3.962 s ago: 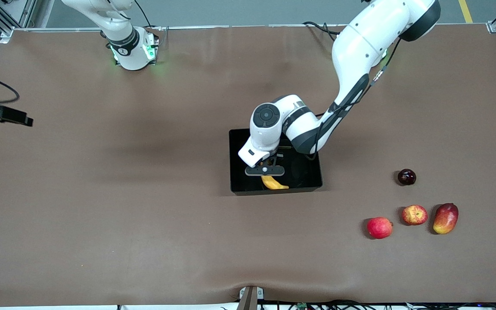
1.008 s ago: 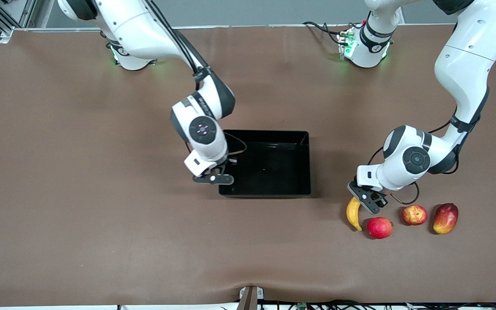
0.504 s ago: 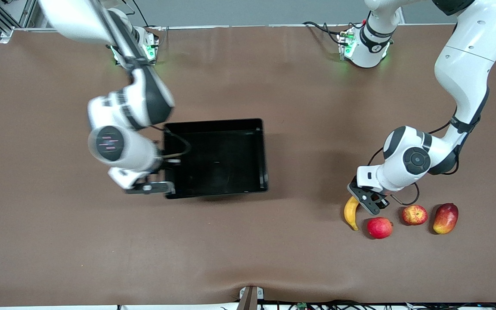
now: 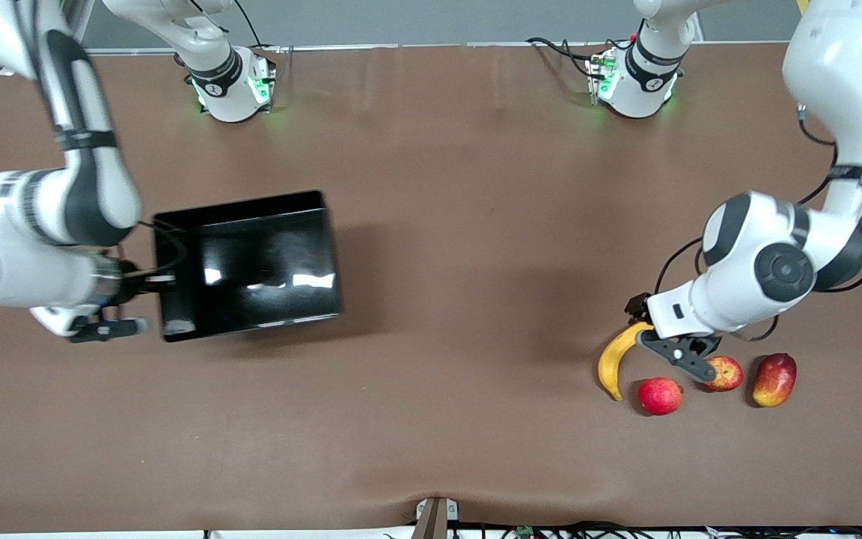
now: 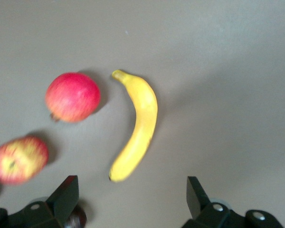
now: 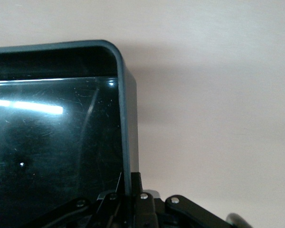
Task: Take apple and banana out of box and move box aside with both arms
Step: 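Drag the tray with the right gripper while the left gripper withdraws, then open the right gripper off the tray rim while the left gripper rises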
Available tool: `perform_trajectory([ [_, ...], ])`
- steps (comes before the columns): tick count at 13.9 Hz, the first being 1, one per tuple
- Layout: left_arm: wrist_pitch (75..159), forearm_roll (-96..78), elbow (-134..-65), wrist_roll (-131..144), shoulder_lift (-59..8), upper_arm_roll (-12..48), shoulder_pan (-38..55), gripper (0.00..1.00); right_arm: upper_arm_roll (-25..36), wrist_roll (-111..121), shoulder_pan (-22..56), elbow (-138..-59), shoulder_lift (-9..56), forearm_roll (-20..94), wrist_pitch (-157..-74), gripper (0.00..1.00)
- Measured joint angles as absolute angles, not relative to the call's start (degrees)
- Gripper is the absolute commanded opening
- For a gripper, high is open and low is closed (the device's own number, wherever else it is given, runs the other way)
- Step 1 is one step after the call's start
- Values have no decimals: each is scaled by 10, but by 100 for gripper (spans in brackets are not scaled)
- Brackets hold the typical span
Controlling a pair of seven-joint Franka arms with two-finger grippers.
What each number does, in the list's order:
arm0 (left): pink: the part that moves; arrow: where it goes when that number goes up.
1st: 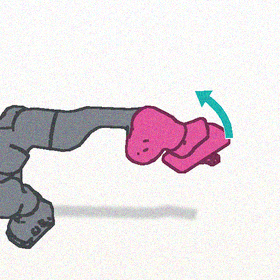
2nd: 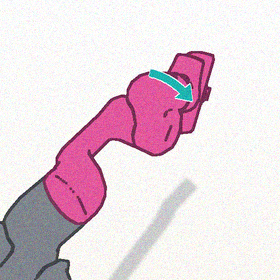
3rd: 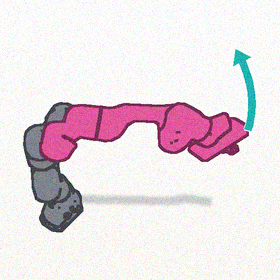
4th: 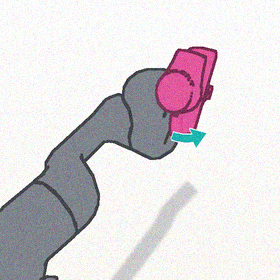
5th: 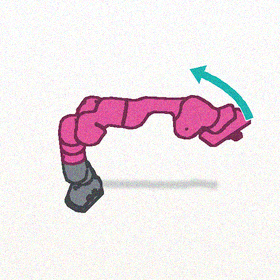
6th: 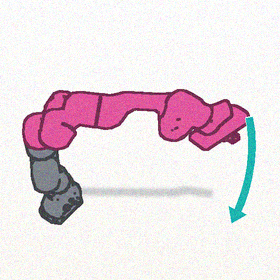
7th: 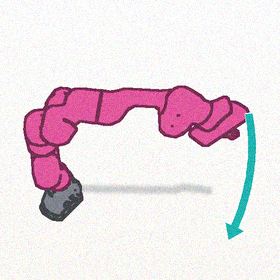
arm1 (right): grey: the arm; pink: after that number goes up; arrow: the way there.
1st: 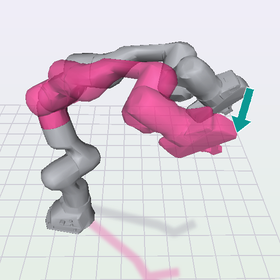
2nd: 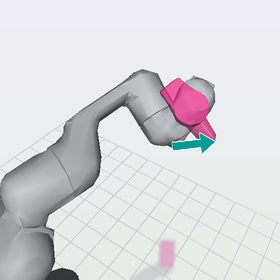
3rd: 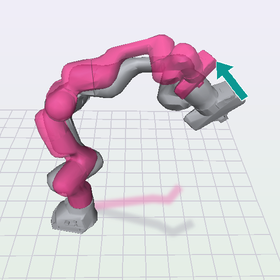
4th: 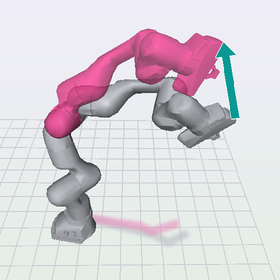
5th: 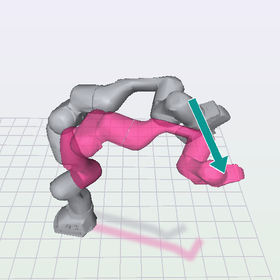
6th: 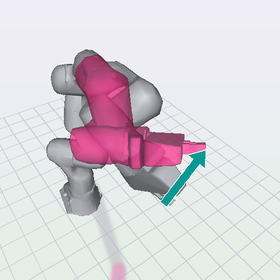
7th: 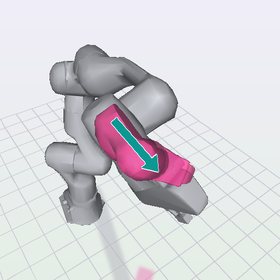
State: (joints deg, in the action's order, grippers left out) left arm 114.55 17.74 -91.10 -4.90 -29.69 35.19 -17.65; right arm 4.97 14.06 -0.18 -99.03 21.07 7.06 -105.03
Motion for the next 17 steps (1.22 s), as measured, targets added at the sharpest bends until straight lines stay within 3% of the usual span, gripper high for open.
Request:
perform_trajectory([
  [5,1091,149,-894,126,-236,365,-177,100,50,166,-83,-1004,239,71,-1102,0],
  [9,1063,143,-886,138,-190,362,-200,100,49,169,-114,-1004,271,71,-1146,0],
  [12,998,141,-847,138,-168,361,-213,100,49,210,-137,-1005,292,71,-1181,0],
  [13,976,141,-830,138,-164,359,-217,100,49,220,-146,-1005,300,71,-1188,14],
  [14,961,141,-818,138,-161,359,-223,100,49,224,-152,-1005,307,71,-1191,84],
  [15,955,141,-810,138,-159,358,-229,100,49,227,-155,-1005,311,73,-1191,100],
  [17,953,141,-804,138,-157,358,-232,100,48,228,-157,-1003,311,77,-1186,100],
])
